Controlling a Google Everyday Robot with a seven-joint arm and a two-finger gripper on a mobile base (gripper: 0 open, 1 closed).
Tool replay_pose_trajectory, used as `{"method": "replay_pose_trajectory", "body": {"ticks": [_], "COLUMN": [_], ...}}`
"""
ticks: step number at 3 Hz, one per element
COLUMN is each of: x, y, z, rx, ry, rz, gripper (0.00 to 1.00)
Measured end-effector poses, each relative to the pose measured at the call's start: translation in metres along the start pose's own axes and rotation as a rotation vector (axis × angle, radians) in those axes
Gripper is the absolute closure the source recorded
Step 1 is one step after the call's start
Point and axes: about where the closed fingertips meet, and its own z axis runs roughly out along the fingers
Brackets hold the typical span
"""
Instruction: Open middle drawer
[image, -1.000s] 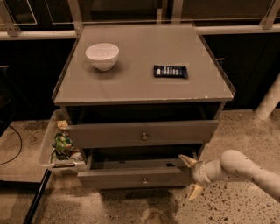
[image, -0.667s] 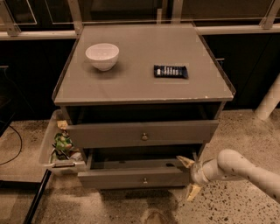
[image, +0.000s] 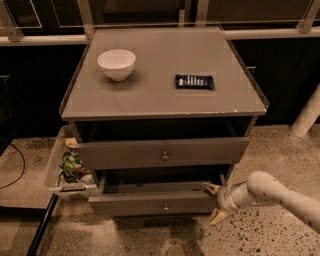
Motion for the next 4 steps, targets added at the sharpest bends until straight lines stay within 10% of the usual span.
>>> {"method": "replay_pose_trajectory", "body": {"ticks": [2,3,4], "x": [-0.002,0.006,0.006], "y": [-0.001,0.013,0.013], "z": [-0.003,-0.017,-0.017], "rx": [0.000,0.022,0.022], "ry": [0.000,0.020,0.020], "rz": [0.000,0.016,0.016], "gripper": [0.65,0.65,0.41]}}
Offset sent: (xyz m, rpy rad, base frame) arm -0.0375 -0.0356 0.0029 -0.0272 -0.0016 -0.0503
